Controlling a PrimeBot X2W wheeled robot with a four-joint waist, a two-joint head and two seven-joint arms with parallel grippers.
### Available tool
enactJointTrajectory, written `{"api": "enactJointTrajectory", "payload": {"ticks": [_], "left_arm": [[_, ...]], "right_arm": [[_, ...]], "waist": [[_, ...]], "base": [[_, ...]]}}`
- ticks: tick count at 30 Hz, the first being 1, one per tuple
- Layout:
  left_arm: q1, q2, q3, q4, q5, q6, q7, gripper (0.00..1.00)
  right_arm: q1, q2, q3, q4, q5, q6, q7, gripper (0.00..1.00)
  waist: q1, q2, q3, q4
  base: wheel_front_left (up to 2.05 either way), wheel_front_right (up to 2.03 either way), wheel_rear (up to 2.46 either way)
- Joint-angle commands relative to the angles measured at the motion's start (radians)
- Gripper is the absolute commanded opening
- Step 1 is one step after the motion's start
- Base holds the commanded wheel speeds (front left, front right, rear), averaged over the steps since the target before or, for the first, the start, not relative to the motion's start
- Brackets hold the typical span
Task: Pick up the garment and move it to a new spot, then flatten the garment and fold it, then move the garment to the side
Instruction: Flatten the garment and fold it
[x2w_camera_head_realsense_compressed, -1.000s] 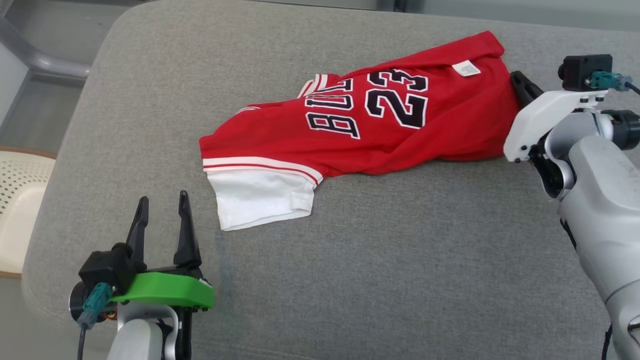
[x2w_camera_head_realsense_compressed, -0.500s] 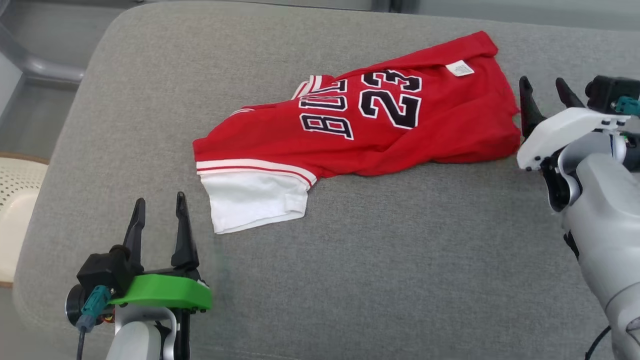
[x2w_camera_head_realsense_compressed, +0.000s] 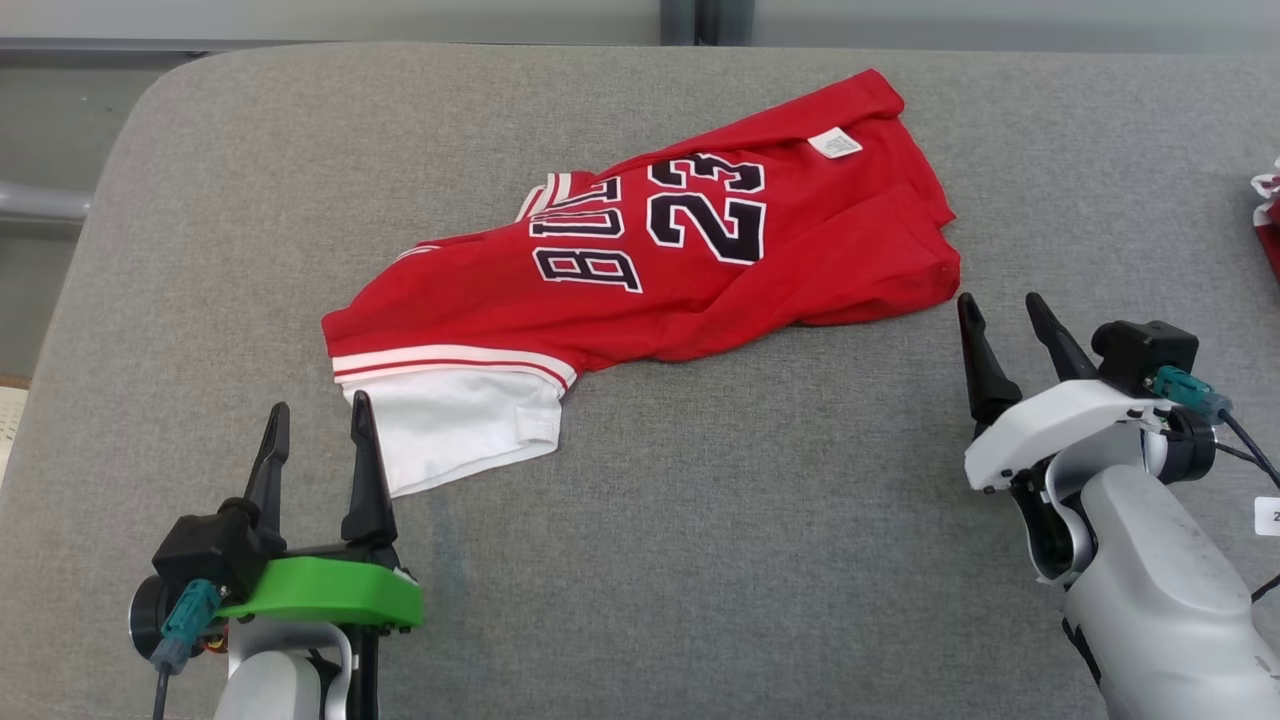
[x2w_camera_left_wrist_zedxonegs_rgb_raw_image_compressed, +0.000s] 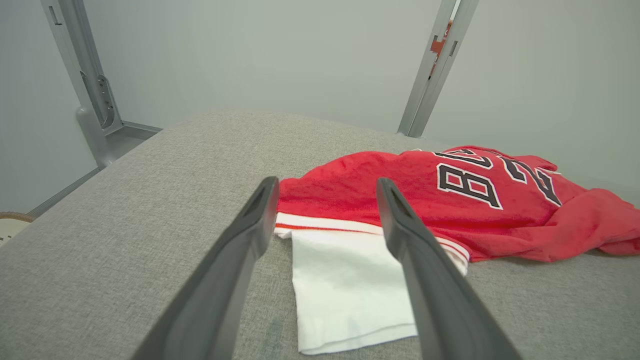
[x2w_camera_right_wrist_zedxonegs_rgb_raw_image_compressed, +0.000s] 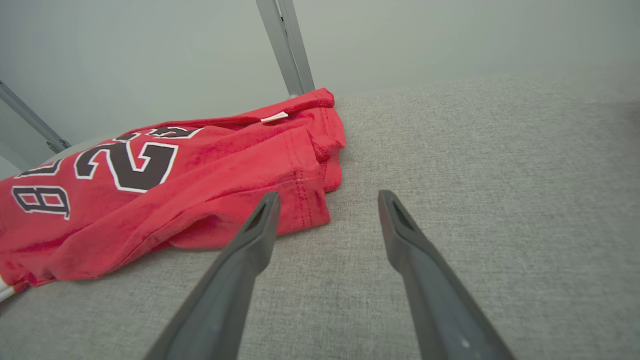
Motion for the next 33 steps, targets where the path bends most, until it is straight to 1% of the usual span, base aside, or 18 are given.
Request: {"api": "enactJointTrajectory", "payload": {"ticks": [1, 4, 8, 15, 19, 21, 22, 23, 27, 29, 33], "left_arm": [[0.014, 0.002, 0.001, -0.002, 0.001, -0.002, -0.003, 1.0], [0.011, 0.002, -0.002, -0.001, -0.001, -0.001, -0.003, 1.0], [0.005, 0.002, -0.01, 0.001, -0.006, 0.0, -0.003, 1.0], [-0.01, 0.002, -0.026, 0.005, -0.018, 0.005, -0.003, 1.0], [-0.007, 0.002, -0.026, 0.004, -0.023, 0.01, -0.003, 1.0], [-0.004, 0.002, -0.024, 0.003, -0.023, 0.012, -0.003, 1.0], [-0.001, 0.002, -0.022, 0.002, -0.023, 0.013, -0.003, 1.0], [0.001, 0.002, -0.02, 0.001, -0.023, 0.014, -0.003, 1.0], [0.004, 0.002, -0.014, -0.001, -0.019, 0.014, -0.003, 1.0], [0.008, 0.002, -0.01, -0.003, -0.015, 0.014, -0.003, 1.0], [0.019, 0.002, -0.003, -0.005, -0.008, 0.012, -0.003, 1.0]], "right_arm": [[0.01, 0.004, -0.006, -0.011, -0.012, 0.0, -0.003, 1.0], [-0.008, 0.008, -0.006, -0.004, -0.029, 0.0, -0.003, 1.0], [-0.06, 0.004, -0.001, 0.042, -0.045, 0.0, -0.003, 1.0], [-0.163, -0.02, 0.016, 0.191, -0.071, 0.0, 0.021, 1.0], [-0.191, -0.013, 0.032, 0.249, -0.053, 0.0, 0.029, 1.0], [-0.196, -0.017, 0.034, 0.266, -0.047, 0.0, 0.023, 0.36], [-0.198, -0.013, 0.036, 0.272, -0.045, 0.0, 0.02, 0.16], [-0.198, -0.007, 0.038, 0.274, -0.038, 0.0, 0.019, 0.0], [-0.182, 0.0, 0.041, 0.253, -0.018, 0.0, 0.007, 0.0], [-0.16, 0.001, 0.049, 0.222, -0.008, 0.0, 0.004, 0.0], [-0.097, -0.02, 0.06, 0.137, 0.005, 0.0, -0.002, 0.0]], "waist": [[0.0, -0.0001, 0.003, 0.005], [0.0, -0.0001, 0.009, 0.019], [0.0, -0.0001, 0.018, 0.041], [0.0, -0.0001, 0.036, 0.087], [0.0, -0.0001, 0.038, 0.097], [0.0, -0.0001, 0.038, 0.097], [0.0, -0.0001, 0.038, 0.095], [0.0, -0.0001, 0.037, 0.094], [0.0, -0.0001, 0.028, 0.076], [0.0, -0.0001, 0.023, 0.064], [0.0, -0.0001, 0.009, 0.04]], "base": [[0.0, 0.0, 0.0], [0.0, 0.0, 0.0], [0.0, 0.0, 0.0], [0.0, 0.0, 0.0], [0.0, 0.0, 0.0], [0.0, 0.0, 0.0], [0.0, 0.0, 0.0], [0.0, 0.0, 0.0], [0.0, 0.0, 0.0], [0.0, 0.0, 0.0], [0.0, 0.0, 0.0]]}}
